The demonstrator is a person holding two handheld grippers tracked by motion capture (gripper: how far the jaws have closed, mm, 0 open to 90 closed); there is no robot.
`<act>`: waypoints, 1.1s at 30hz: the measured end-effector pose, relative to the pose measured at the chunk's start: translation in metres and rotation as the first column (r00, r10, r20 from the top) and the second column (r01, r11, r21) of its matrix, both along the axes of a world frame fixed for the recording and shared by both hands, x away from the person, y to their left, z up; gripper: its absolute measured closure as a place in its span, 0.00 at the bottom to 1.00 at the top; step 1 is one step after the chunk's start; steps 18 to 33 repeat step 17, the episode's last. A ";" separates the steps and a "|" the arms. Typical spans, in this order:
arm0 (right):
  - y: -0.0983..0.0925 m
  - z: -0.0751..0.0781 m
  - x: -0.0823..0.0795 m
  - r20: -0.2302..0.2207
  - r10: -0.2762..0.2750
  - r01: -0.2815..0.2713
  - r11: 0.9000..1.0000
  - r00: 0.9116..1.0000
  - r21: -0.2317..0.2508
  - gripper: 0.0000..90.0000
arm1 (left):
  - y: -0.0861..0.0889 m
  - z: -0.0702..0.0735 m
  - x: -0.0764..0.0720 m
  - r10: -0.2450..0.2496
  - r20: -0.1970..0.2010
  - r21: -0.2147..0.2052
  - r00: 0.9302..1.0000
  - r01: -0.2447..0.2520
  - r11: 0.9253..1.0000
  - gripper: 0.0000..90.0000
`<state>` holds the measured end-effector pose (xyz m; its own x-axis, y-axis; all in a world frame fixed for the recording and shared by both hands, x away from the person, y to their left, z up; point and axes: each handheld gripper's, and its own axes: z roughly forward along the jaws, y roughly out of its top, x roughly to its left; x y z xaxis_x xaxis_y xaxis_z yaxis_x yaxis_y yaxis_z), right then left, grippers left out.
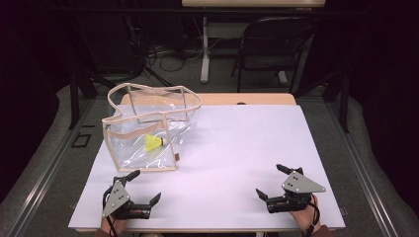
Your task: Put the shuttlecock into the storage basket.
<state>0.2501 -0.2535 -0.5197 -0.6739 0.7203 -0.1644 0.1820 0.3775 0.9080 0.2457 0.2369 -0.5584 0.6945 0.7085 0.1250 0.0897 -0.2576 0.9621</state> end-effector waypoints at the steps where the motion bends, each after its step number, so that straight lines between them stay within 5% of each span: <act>1: -0.001 -0.002 -0.002 0.008 0.004 -0.004 1.000 1.000 -0.001 0.00 | 0.000 0.000 0.000 0.000 -0.001 -0.001 1.000 0.000 1.000 0.00; 11: -0.007 -0.016 -0.017 0.044 0.016 -0.016 1.000 0.999 -0.013 0.00 | -0.001 0.000 0.000 -0.002 -0.001 0.004 1.000 0.002 1.000 0.00; 33: -0.007 -0.017 -0.018 0.050 0.029 -0.029 1.000 0.998 -0.001 0.00 | -0.001 0.000 0.002 -0.006 -0.006 0.004 1.000 0.006 1.000 0.00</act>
